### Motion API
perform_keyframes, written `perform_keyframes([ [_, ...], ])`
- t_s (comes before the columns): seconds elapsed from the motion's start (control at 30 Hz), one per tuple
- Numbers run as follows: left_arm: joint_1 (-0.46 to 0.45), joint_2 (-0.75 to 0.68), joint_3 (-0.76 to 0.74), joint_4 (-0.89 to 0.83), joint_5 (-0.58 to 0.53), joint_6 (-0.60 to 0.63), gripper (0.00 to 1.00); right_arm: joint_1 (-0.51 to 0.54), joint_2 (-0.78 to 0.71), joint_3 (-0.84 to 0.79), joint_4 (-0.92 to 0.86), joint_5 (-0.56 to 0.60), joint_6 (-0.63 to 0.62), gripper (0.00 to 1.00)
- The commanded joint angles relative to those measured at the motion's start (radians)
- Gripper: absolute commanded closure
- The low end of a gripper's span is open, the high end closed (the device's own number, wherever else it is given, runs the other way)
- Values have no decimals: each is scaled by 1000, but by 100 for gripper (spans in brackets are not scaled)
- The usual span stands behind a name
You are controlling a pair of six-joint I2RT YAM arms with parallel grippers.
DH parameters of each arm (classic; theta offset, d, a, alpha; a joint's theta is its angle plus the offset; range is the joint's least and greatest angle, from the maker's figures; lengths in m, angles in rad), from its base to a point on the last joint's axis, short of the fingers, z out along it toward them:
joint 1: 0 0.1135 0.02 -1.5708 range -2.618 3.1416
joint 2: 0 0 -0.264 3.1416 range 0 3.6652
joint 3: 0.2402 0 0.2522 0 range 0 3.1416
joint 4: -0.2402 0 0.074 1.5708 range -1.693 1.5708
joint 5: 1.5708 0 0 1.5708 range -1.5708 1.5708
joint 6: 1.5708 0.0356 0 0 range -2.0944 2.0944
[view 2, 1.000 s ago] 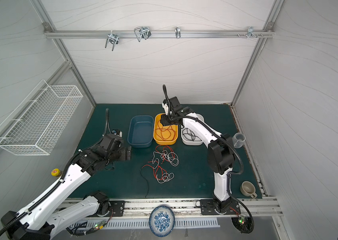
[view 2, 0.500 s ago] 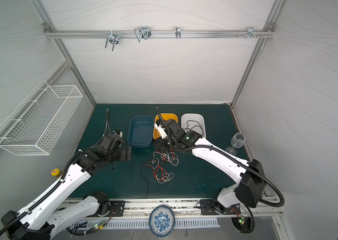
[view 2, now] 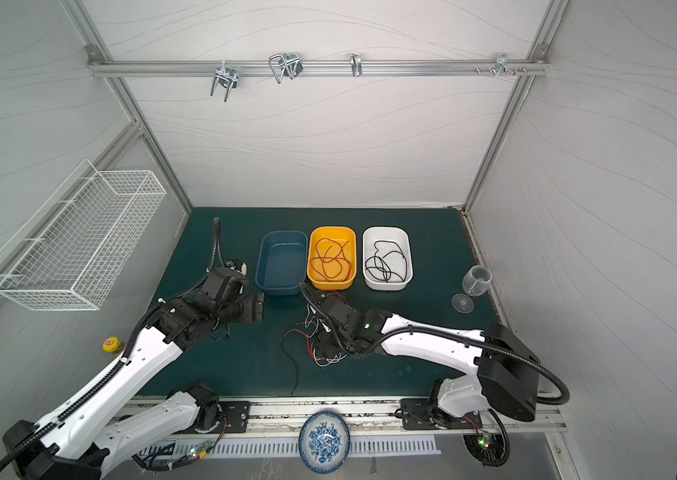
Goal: Untangle the cables
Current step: 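Move the right gripper back down onto the wire pile and grip a red wire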
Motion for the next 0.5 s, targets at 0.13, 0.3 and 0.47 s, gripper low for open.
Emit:
perform_keyframes([
  [0.13,-9,22,1,20,31,11,8,7,115,-28,116,21,35,46],
  [0.3,-20,43,-5,35,99,18,8,-2,143,-35,142,35,43,68],
  [0.47,-25,65,-8,45,165,24,8,-24,79,-43,137,39,27,94],
])
